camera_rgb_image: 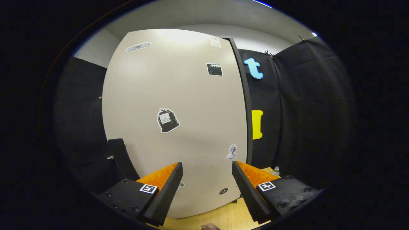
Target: Open the shoe cabinet door, grab the shoes and put them into the shoe cabinet, then close the shoe cabinet door.
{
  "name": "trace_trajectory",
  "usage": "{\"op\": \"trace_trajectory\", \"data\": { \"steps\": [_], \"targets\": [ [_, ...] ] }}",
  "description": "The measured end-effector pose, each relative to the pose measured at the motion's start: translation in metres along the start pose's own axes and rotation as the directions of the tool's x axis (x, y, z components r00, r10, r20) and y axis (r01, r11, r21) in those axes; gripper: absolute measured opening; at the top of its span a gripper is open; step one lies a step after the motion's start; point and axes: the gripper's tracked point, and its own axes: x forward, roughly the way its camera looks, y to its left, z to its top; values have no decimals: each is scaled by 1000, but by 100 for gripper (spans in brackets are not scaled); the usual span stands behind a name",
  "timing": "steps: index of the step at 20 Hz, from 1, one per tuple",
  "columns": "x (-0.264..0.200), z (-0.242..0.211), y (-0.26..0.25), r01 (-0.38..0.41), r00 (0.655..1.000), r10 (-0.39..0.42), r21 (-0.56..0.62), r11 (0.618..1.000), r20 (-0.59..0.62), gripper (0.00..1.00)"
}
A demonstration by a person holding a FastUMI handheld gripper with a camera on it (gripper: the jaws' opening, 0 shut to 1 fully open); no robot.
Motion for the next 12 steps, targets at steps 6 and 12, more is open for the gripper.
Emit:
{"op": "trace_trajectory", "data": {
  "steps": [6, 12],
  "targets": [
    [-3, 1, -1, -6, 1000, 6, -10, 1000, -4, 98],
    [-1, 5, -2, -4, 1000, 4, -20, 1000, 6, 98]
  ]
}}
